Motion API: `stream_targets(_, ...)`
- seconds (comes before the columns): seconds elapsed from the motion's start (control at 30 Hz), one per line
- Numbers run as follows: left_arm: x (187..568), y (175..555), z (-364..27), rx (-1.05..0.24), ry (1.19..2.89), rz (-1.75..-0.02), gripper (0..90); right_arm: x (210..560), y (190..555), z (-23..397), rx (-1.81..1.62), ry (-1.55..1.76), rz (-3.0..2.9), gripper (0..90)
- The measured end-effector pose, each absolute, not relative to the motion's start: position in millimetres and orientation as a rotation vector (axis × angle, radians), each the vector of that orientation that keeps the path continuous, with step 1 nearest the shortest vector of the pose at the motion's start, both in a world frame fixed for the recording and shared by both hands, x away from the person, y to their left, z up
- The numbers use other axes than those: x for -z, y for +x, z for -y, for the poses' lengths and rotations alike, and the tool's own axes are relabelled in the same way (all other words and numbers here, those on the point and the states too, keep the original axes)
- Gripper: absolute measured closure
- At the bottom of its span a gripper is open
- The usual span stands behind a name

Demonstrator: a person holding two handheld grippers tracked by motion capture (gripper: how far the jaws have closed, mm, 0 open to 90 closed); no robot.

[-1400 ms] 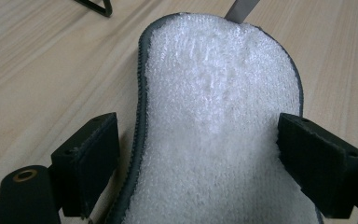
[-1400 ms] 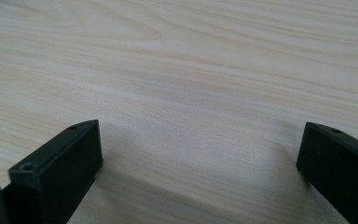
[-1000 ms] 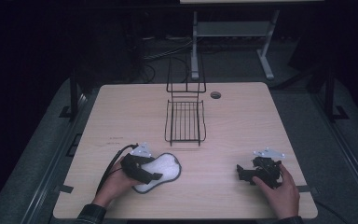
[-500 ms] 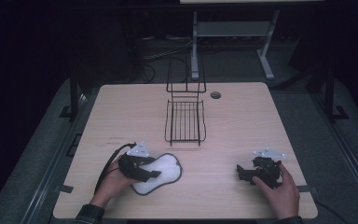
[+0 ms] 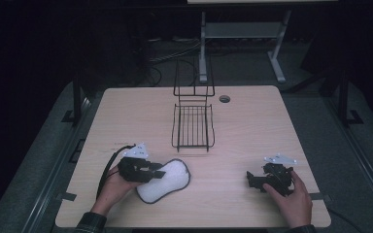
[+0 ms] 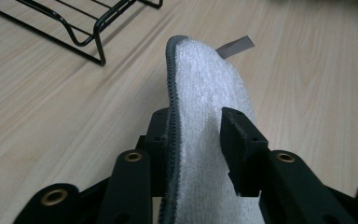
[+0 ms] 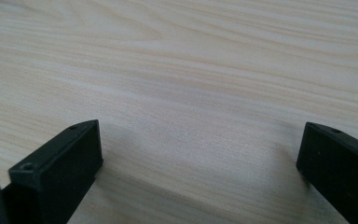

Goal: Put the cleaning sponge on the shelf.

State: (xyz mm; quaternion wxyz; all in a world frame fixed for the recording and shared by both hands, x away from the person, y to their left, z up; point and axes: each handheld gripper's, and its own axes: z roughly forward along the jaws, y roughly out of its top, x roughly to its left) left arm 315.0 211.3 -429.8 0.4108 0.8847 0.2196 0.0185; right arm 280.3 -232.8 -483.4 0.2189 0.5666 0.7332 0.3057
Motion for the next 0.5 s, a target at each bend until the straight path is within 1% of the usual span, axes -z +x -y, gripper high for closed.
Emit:
stream_targets(0.23, 420.6, 313.1, -214.2, 0.004, 2.176, -0.534, 76.1, 483.4, 280.3, 232.8, -0.846, 1.568, -2.029, 0.0)
stream_targets(0.5, 413.9, 311.6, -215.6, 0.046, 2.142, -0.538, 82.2, 483.4, 280.3, 232.7, -0.846, 1.568, -2.029, 0.0)
